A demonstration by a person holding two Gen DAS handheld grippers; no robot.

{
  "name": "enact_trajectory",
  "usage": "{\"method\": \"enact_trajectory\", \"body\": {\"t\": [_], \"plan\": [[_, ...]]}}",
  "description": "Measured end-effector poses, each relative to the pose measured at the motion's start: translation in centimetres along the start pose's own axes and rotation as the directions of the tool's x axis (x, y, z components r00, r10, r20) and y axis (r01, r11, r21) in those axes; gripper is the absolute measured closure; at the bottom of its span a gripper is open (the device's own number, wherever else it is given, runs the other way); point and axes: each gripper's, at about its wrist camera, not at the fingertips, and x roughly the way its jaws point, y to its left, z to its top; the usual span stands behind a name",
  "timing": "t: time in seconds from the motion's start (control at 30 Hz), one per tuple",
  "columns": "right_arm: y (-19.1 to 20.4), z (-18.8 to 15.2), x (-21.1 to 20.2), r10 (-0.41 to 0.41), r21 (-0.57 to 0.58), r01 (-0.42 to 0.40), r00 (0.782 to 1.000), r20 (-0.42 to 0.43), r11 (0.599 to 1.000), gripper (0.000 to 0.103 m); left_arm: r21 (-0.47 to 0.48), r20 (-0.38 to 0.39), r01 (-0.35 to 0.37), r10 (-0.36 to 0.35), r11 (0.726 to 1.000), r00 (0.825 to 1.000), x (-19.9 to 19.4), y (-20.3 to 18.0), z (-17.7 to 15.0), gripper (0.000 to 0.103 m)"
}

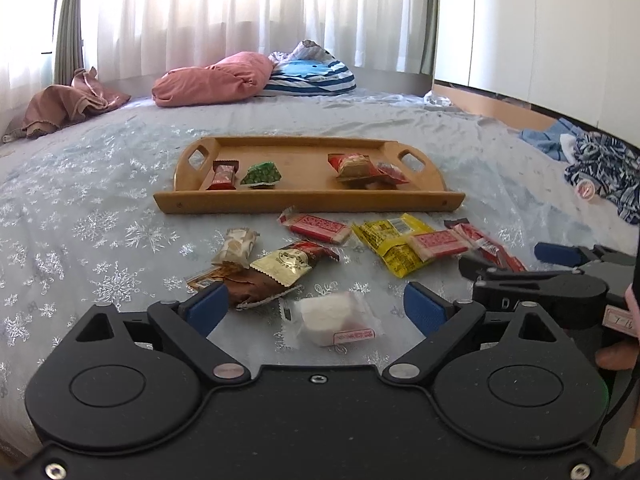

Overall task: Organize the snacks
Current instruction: 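Raise both grippers off the tray and move them back over the snack pile, then close the right gripper on the red stick packet while the left closes on the white packet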

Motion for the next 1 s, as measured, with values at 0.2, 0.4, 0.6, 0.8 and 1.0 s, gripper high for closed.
{"method": "enact_trajectory", "body": {"t": [0.2,0.4,0.6,0.8,1.0], "plan": [[-0.1,-0.3,-0.7,-0.011,0.004,0.011,0.999,0.048,1.000,0.005,-0.002,-0.019,0.015,-0.015,1.000,1.000,0.4,-0.3,-0.5,0.026],[0.2,-0.6,-0.4,0.007,-0.007,-0.007,1.000,0.029,1.000,0.021,0.008,-0.036,0.012,-0.011,1.000,0.999,0.9,-0.6,-0.8,0.031],[0.2,-0.7,-0.1,0.007,0.016,-0.007,1.000,0.016,1.000,0.034,0.020,-0.049,-0.003,0.004,1.000,0.999,1.4,-0.7,-0.9,0.031],[0.1,-0.6,0.1,0.001,0.019,-0.002,1.000,0.016,1.000,0.042,0.013,-0.059,0.001,0.000,1.000,0.998,2.0,-0.7,-1.0,0.031],[0.1,-0.3,0.5,-0.020,0.036,0.020,1.000,0.006,0.999,0.048,-0.006,-0.082,0.017,-0.017,1.000,0.996,2.7,-0.7,-0.9,0.043]]}}
